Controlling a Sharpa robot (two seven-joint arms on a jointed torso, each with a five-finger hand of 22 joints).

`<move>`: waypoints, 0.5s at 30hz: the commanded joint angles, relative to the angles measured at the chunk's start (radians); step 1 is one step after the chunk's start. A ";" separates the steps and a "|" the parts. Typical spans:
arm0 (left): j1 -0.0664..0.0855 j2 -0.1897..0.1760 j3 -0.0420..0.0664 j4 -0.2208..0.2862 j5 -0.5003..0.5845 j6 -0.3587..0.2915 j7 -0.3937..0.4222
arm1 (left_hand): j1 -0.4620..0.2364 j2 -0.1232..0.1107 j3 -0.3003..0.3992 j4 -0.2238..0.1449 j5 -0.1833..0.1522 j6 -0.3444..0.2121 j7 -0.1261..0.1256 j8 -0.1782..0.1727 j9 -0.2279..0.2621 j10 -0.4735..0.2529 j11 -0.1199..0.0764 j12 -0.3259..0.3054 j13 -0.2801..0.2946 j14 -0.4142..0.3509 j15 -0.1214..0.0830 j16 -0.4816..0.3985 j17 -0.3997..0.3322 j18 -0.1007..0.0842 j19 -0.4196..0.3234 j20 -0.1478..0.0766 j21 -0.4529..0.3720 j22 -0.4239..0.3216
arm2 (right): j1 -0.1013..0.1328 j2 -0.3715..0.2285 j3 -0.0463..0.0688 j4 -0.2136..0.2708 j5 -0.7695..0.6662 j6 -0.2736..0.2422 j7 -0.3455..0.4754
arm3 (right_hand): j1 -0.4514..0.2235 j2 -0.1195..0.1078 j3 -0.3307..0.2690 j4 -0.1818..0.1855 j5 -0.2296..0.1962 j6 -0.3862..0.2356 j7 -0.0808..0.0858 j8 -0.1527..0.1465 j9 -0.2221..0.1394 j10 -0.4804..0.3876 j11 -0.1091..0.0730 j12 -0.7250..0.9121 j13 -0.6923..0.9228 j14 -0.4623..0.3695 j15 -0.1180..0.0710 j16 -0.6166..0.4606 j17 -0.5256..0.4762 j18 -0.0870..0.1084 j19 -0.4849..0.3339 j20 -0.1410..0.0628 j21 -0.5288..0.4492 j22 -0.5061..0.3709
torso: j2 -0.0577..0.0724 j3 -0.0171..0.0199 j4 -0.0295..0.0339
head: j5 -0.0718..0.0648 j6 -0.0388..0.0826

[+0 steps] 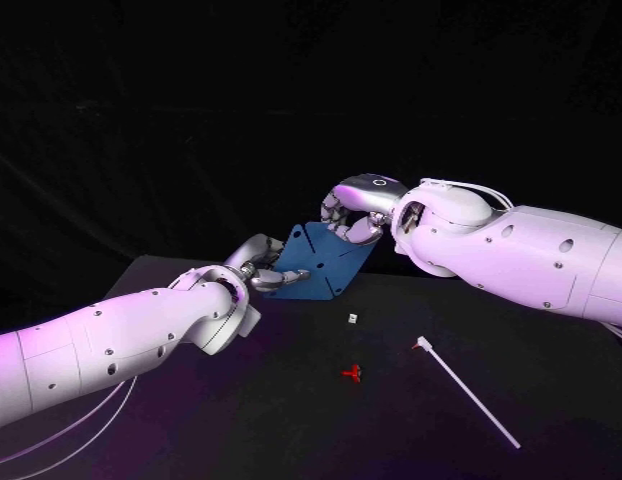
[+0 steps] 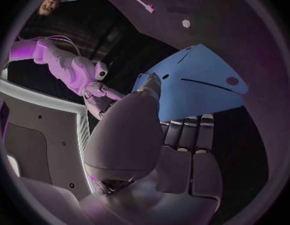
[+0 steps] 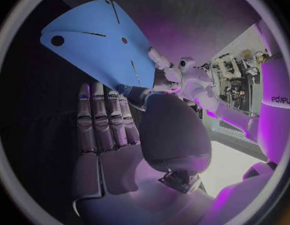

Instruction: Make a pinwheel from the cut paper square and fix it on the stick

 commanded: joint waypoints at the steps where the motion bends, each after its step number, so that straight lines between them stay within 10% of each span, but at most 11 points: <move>1: 0.002 0.008 0.001 -0.009 0.024 0.036 0.001 | 0.001 0.014 0.012 0.000 -0.004 0.015 -0.003 -0.005 -0.003 0.014 -0.003 -0.007 -0.002 0.014 -0.001 0.004 0.002 0.012 0.016 -0.003 0.001 -0.001 | 0.001 -0.001 0.000 0.012 0.004 -0.017 0.005 | -0.007 0.007 0.003 -0.005 -0.003 0.003 0.000 0.004 0.030 0.006 0.003 -0.005 0.000 0.003 0.003 0.002 0.001 0.013 0.005 0.000 0.002 -0.001 | 0.000 0.0000 0.0000 | 0.000 -0.002; 15: 0.004 0.023 0.001 -0.021 0.045 0.071 -0.010 | -0.006 0.033 0.036 0.001 -0.004 0.034 -0.010 -0.020 -0.012 0.030 -0.004 -0.022 -0.004 0.041 -0.006 0.002 0.002 0.011 0.048 -0.009 -0.009 -0.003 | 0.000 0.000 0.000 0.028 -0.009 -0.022 0.005 | -0.007 0.007 0.005 -0.007 -0.004 0.001 0.001 0.005 0.032 0.005 0.003 -0.006 -0.001 0.001 0.003 0.001 0.002 0.013 0.005 -0.001 0.000 -0.001 | 0.000 -0.0005 0.0012 | 0.001 -0.008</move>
